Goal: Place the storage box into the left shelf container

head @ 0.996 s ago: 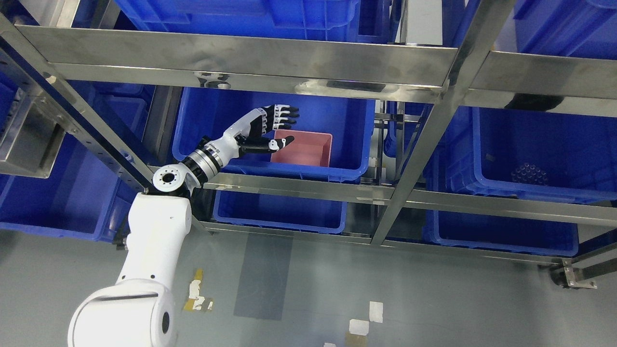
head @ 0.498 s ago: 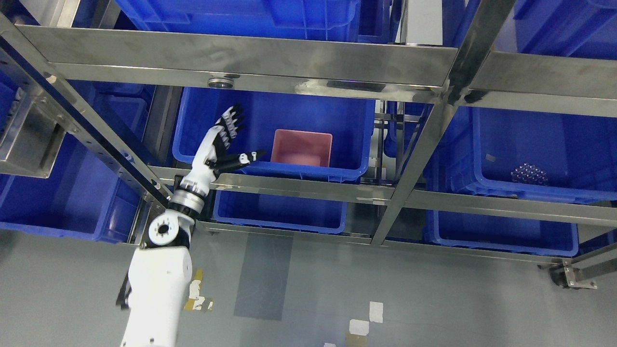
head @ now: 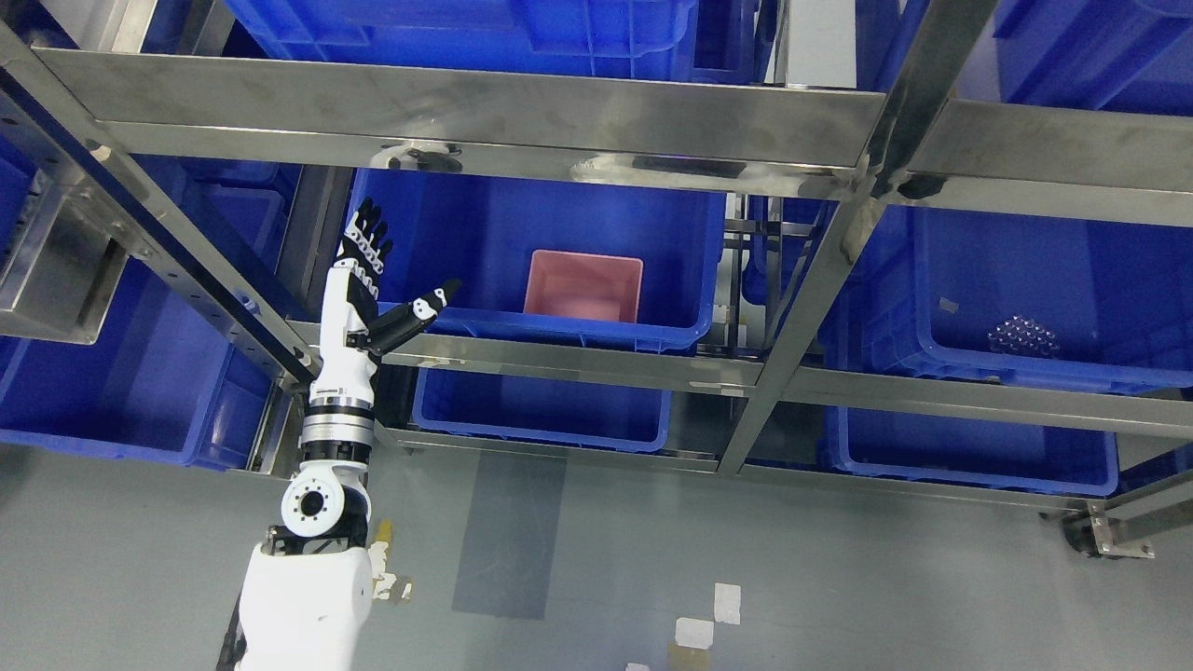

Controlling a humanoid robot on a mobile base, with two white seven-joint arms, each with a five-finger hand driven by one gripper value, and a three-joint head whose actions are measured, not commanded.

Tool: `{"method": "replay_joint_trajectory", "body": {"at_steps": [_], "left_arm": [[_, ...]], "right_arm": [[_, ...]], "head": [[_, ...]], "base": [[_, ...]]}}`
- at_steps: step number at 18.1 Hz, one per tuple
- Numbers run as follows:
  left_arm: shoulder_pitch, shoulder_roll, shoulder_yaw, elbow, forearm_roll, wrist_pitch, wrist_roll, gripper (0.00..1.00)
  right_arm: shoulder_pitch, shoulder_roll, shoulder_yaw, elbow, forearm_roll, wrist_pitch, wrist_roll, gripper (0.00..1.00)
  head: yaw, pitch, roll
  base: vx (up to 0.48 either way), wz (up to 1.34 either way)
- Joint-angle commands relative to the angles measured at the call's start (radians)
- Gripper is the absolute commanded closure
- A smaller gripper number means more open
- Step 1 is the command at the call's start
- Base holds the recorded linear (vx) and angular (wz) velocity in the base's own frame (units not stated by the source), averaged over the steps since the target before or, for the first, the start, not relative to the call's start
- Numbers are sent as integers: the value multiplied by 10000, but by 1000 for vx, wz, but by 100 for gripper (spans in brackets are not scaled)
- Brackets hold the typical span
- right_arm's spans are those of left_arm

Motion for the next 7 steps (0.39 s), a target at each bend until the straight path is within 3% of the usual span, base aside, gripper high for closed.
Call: {"method": "replay_joint_trajectory", "body": {"at_steps": [1,7], "left_arm": [[656,175,-1223,-3194,159,48,90,1],[1148,175,-1255,-3194,159,32,90,1]], "right_arm": [[-77,-175,-31,-175,-15,8,8,0],[-77,-175,-31,-175,-15,8,-7,0]], "head": [[0,0,0],[0,0,0]], "base": [[1,-32],[0,9]]}}
